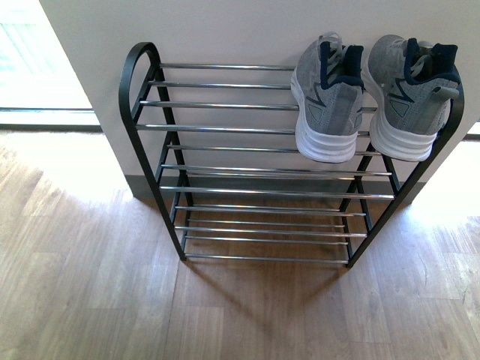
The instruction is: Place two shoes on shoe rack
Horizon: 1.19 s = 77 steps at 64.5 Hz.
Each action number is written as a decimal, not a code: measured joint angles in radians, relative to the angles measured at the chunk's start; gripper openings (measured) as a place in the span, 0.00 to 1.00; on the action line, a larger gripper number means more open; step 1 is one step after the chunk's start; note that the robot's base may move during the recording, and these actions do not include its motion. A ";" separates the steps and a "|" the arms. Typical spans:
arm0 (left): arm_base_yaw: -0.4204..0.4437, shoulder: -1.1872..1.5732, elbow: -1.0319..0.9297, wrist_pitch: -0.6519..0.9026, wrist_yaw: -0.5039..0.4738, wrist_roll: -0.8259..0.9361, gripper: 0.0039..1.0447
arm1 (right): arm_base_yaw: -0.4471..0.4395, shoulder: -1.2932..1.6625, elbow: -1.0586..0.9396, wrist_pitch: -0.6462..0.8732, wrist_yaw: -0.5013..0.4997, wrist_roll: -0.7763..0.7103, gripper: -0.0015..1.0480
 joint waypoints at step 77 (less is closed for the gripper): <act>0.000 0.000 0.000 0.000 0.000 0.002 0.91 | 0.000 0.000 0.000 0.000 0.000 0.000 0.91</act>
